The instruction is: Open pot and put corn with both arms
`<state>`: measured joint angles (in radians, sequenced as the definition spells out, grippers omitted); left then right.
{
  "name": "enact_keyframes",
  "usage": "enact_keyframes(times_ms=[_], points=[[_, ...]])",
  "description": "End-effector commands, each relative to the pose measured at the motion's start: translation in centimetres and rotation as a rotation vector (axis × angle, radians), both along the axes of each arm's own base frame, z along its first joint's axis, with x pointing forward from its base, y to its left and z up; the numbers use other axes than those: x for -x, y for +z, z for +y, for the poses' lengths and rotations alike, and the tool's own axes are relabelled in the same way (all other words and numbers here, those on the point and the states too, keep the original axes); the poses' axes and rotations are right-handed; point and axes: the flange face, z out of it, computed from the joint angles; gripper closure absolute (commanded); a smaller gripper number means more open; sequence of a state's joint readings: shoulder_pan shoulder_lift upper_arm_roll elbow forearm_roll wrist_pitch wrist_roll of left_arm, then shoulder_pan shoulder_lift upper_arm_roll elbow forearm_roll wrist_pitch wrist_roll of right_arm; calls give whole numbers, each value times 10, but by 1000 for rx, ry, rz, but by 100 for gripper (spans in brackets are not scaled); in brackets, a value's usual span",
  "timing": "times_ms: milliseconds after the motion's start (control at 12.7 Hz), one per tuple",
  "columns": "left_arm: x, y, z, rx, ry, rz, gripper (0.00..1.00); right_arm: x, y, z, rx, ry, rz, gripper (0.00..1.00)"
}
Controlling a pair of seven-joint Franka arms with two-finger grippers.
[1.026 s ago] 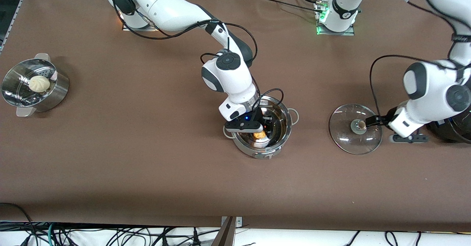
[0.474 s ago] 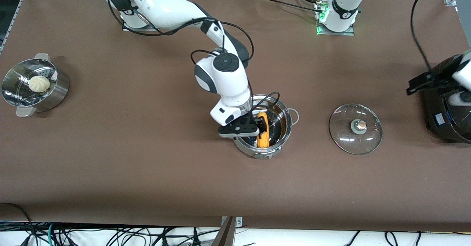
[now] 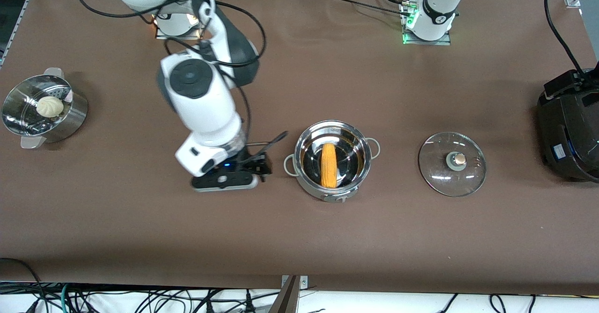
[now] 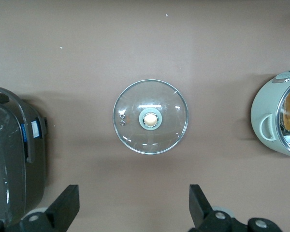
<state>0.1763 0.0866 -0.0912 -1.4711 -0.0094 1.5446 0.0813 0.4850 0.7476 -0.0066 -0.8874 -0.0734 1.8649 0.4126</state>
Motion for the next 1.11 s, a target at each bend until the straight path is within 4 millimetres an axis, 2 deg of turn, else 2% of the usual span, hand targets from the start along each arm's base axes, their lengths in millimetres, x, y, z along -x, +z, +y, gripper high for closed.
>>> enact_keyframes(times_ms=[0,158,237,316,395,474,553,789,1026], points=[[-7,4,-26,-22,-46,8,0,-6,18,-54,24,29,66,0],[-6,4,-39,-37,-18,9,0,-9,30,-86,49,24,96,0],[-6,4,-42,-38,-10,9,0,-8,46,-103,58,42,91,0],[-6,5,-42,-38,-11,9,0,-12,47,-126,69,54,111,0],[-6,4,-43,-38,-13,10,0,-13,57,-154,70,47,127,0],[-6,4,-45,-35,-15,12,0,-15,64,-187,30,8,152,0],[-6,5,-46,-36,-16,10,0,-12,67,-210,-26,-18,177,0],[-8,2,-43,-37,-12,13,0,15,77,-285,-90,-88,230,0],[-9,2,-42,-29,-9,13,0,41,85,-324,-82,-69,255,0]])
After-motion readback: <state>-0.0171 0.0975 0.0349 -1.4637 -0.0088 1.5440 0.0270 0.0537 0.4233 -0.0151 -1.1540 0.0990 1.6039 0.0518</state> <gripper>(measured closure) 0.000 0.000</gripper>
